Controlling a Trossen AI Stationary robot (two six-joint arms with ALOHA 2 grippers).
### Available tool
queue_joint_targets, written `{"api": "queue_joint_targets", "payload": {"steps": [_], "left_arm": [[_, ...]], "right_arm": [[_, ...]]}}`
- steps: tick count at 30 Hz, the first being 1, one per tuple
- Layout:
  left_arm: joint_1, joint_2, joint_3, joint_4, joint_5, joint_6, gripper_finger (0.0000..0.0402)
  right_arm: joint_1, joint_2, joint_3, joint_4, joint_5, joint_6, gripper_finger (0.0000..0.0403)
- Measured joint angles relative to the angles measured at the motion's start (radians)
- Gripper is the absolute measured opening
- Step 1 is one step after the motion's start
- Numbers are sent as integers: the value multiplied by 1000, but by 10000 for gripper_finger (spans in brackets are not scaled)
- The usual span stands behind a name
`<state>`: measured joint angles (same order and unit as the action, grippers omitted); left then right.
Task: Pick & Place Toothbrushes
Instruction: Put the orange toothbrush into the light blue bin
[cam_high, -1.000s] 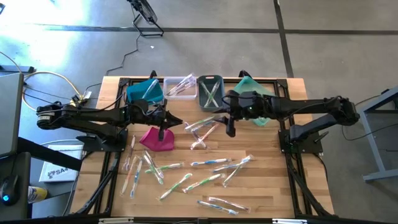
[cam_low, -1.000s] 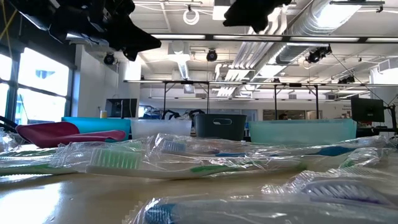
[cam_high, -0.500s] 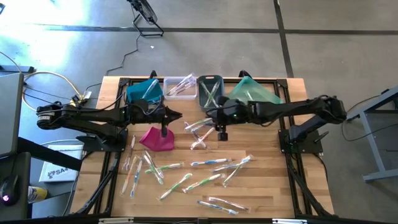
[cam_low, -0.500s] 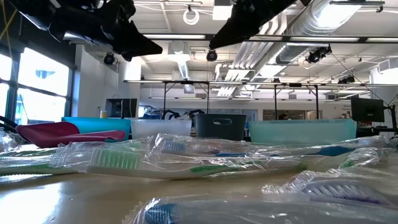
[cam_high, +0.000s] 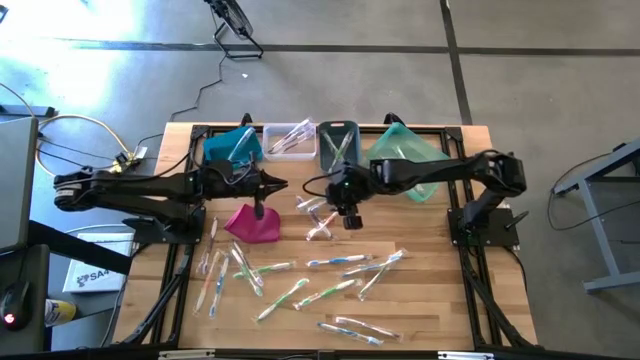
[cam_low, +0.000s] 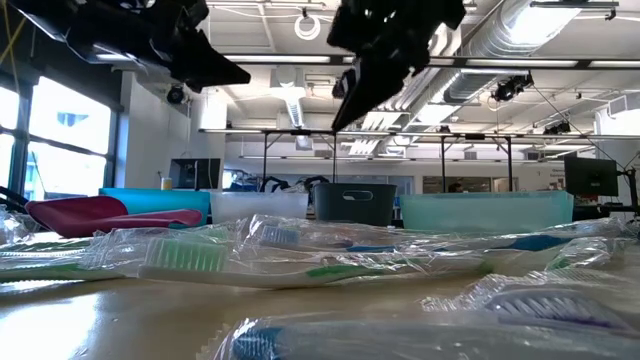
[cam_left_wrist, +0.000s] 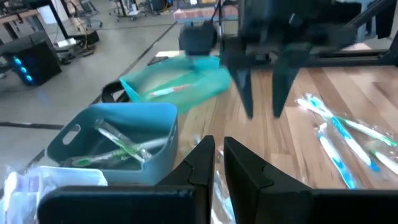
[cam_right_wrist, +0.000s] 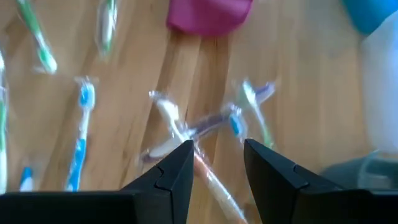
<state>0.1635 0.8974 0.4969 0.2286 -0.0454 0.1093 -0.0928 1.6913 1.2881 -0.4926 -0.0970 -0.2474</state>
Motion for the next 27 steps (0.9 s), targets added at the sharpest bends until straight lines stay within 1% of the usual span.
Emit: {"api": "queue_joint_targets", "payload": {"steps": [7, 10, 12, 21, 27], "left_arm": [[0, -104, 0, -98, -3, 0, 28], [0, -127, 0, -117, -2, 0, 29], [0, -134, 0, -138, -2, 1, 29], [0, -135, 0, -135, -2, 0, 29], [0, -135, 0, -139, -1, 0, 29]], "right_arm": [[-9, 84, 0, -5, -11, 0, 134], [-8, 125, 0, -5, -13, 1, 134], [-8, 150, 0, -3, -13, 4, 134], [-9, 247, -1, 11, -10, 7, 134], [-9, 262, -1, 14, 4, 7, 134]]}}
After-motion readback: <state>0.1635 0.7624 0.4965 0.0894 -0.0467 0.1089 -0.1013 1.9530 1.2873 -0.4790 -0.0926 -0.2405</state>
